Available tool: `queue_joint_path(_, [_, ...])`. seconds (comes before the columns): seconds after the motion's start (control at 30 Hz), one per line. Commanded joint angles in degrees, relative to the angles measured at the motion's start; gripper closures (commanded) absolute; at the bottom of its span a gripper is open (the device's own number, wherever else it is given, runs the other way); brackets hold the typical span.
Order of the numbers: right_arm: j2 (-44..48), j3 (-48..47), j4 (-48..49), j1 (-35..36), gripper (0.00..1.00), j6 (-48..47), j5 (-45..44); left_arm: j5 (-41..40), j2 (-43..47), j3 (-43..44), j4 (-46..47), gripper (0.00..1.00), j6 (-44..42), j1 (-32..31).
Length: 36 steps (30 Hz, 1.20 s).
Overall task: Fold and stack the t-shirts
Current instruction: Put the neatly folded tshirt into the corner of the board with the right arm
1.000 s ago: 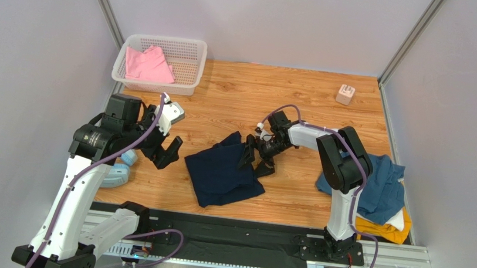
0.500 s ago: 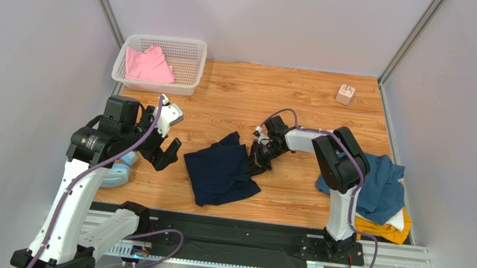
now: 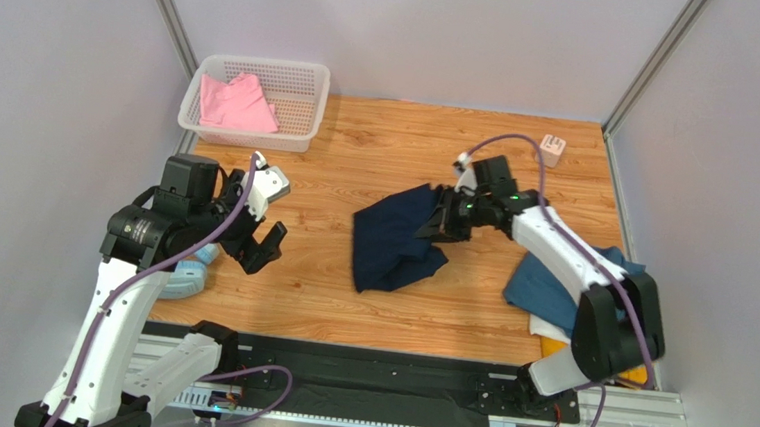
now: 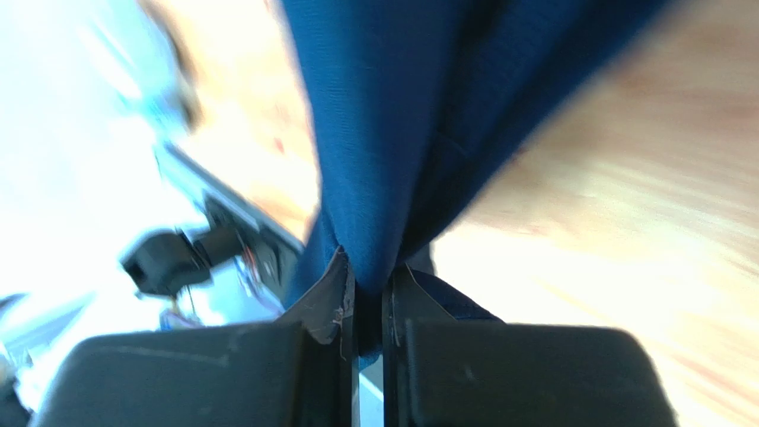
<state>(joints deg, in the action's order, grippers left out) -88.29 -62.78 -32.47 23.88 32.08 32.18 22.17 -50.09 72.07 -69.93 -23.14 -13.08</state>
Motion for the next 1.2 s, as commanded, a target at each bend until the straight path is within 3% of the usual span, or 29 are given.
queue_joint_path(0.0, [9.61,2.57,-6.98,-7.52,1.00,-0.96,-3.62,0.77,0.95,2.72,-0.91,0.00,-0.86,0.25])
queue_joint_path(0.37, [27.19,5.83,-20.52,-23.96,1.00,-6.40,-1.95,1.38,-0.10,7.11,-2.93,0.00,-1.30,0.25])
queue_joint_path(0.43, [28.87,6.53,-23.07,-29.47,1.00,-8.07,-2.30,1.64,-0.36,7.90,-3.11,0.00,-1.21,0.25])
queue_joint_path(0.6, [31.07,7.32,-25.45,-34.32,1.00,-7.12,-4.59,2.61,-0.98,9.14,-3.46,0.00,-0.95,0.25])
queue_joint_path(0.97, [36.96,10.67,-27.56,-52.16,1.00,-0.44,-15.04,1.12,-2.82,10.11,-3.81,0.00,-3.14,0.16])
queue_joint_path(1.17, [35.91,7.06,-30.81,-56.04,1.00,1.05,-23.82,0.94,-3.79,10.19,-3.46,0.00,-3.85,0.16])
